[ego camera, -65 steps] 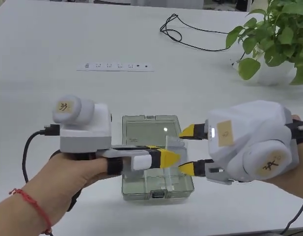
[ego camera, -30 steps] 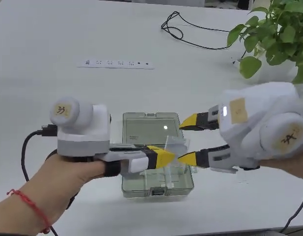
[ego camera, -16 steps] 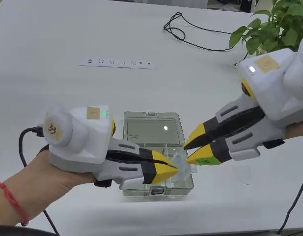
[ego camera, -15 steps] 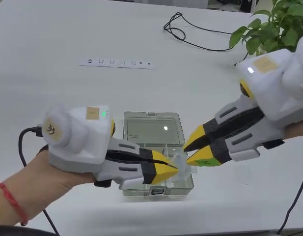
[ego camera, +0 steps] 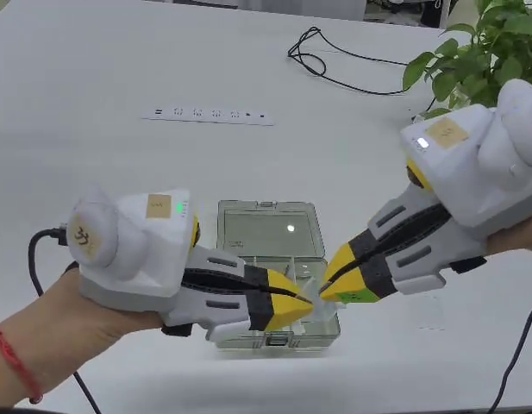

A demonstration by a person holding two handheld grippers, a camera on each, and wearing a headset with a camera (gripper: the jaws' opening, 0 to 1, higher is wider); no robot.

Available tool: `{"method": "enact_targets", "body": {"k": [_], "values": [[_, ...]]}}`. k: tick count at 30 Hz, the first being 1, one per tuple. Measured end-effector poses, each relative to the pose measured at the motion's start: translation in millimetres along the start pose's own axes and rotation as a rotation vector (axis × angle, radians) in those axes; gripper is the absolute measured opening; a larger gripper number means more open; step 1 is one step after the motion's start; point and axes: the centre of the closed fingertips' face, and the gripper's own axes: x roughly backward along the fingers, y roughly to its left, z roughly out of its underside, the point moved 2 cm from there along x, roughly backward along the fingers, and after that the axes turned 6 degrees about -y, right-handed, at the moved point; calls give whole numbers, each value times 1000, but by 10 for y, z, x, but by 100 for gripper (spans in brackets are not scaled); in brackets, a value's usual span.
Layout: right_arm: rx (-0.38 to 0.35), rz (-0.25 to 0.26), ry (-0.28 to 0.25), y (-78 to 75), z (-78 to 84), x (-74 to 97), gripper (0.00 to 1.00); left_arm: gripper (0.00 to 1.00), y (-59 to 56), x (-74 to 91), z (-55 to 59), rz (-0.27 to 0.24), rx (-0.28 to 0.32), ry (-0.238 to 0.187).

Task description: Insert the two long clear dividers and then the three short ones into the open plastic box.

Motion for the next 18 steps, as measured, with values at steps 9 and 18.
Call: {"method": "enact_targets", "body": {"k": [9, 18], "values": [[9, 5, 6, -21, 4, -15, 3, 0, 37, 20, 30, -15, 5, 5], [13, 30, 3, -54, -15, -7, 3, 2, 83, 80, 80, -46, 18, 10]]}}
